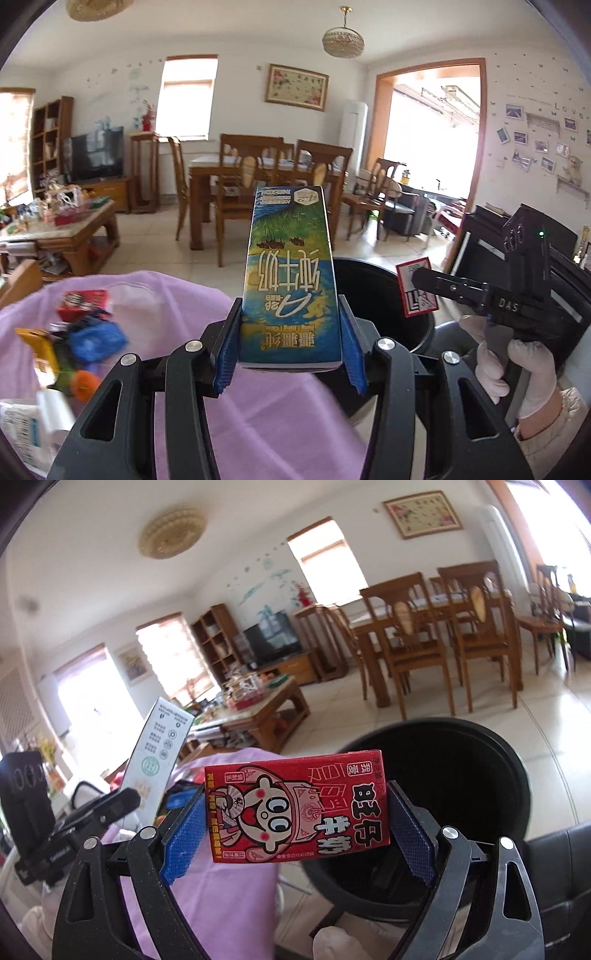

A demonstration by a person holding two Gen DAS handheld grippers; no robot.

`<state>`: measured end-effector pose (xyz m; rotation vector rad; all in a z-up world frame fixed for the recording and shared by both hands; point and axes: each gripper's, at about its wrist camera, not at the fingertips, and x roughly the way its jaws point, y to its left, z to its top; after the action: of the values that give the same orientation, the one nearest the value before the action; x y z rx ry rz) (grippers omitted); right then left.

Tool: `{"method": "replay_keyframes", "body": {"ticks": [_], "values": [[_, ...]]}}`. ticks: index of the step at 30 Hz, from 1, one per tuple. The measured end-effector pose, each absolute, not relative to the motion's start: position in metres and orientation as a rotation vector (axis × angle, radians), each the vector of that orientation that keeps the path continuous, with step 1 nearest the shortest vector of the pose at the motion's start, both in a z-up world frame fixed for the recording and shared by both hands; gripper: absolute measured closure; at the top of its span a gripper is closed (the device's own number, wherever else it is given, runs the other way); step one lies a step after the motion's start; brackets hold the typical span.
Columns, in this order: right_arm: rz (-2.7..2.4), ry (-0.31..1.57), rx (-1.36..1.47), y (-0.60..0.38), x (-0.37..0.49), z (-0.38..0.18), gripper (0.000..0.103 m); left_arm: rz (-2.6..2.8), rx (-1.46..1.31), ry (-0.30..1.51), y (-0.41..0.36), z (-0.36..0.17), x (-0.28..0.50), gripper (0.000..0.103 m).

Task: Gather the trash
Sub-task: 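Carry the blue carton and red milk box over the black bin with both grippers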

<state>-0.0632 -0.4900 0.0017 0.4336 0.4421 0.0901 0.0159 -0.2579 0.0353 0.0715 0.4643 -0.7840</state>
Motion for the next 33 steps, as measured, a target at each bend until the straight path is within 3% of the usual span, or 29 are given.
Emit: {"method": "replay_keyframes", "body": {"ticks": [8,18,33], "values": [[0.065,0.461,0.590,-0.557,-0.073,-0.038,0.014,-0.849,0.049,0.575,-0.317,0.001,0.025,0.056],[0.062,0.480,0.703,-0.574,-0.058,-0.074,0.014,-0.851,0.056,0.680,-0.349,-0.025,0.043,0.056],[0.036,0.451,0.664,-0.550,-0.056,-0.069,0.014,-0.834,0.080,0.715,-0.366,-0.031,0.051,0.056]]}}
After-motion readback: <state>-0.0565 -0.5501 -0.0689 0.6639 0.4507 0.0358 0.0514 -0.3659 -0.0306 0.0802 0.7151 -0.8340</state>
